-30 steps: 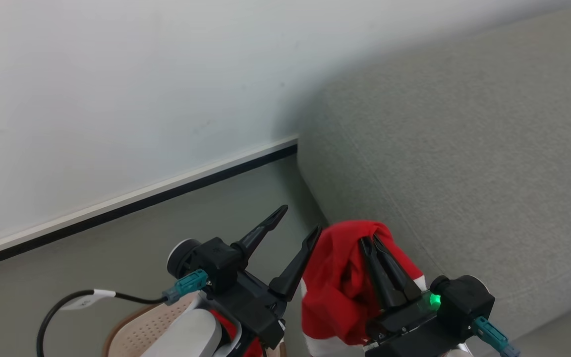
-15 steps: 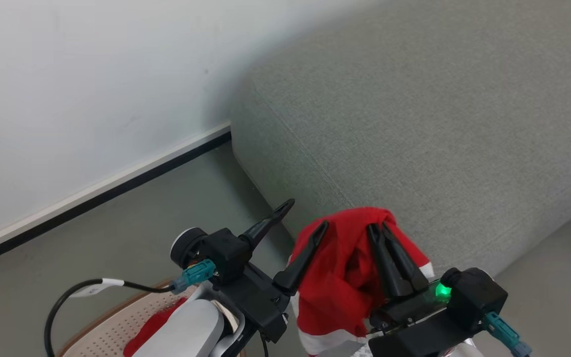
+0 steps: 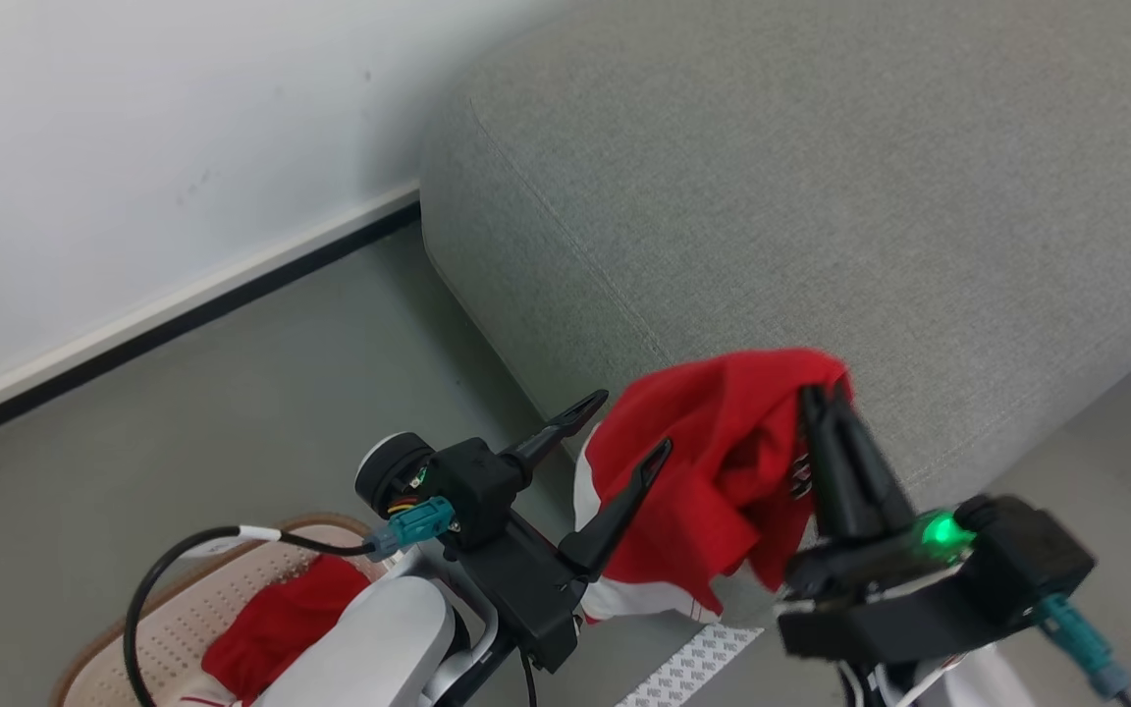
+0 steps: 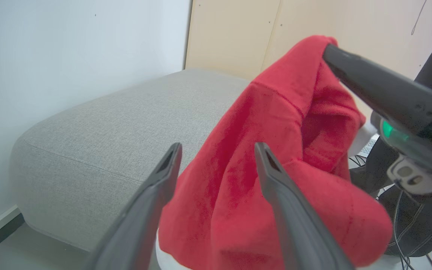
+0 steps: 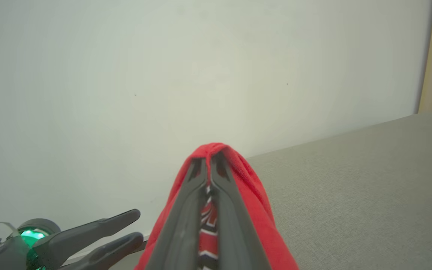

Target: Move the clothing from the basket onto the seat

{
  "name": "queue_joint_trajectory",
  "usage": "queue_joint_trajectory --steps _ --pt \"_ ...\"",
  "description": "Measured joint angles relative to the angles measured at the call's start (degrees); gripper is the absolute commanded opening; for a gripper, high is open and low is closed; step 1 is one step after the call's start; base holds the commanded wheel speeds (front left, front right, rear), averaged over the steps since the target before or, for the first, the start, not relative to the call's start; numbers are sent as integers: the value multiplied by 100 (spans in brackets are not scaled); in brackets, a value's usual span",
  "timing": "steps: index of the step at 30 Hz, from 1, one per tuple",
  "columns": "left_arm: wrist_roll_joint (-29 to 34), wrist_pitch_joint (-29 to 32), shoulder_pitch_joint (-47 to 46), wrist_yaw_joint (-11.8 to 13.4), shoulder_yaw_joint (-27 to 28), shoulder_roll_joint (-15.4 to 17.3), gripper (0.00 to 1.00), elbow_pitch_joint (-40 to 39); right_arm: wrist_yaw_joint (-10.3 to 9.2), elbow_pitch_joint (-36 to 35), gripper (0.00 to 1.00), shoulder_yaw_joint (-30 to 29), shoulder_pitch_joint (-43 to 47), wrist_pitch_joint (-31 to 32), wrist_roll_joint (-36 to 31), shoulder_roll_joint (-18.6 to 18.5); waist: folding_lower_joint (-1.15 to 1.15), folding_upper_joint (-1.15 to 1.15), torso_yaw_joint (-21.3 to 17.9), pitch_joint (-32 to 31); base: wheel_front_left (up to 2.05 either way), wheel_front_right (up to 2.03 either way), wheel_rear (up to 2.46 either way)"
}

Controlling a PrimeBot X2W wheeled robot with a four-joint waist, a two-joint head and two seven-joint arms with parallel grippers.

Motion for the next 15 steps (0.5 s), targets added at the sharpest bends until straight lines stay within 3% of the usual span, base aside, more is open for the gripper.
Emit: queue_joint_trajectory --steps 5,15 --pt "164 341 -291 -14 -155 92 100 -138 1 -341 0 -733 -658 0 41 41 0 0 -19 366 0 0 0" --pt "498 912 -1322 -223 -664 154 100 -345 1 -639 0 -2778 -2479 -1 227 41 1 0 174 1365 0 0 0"
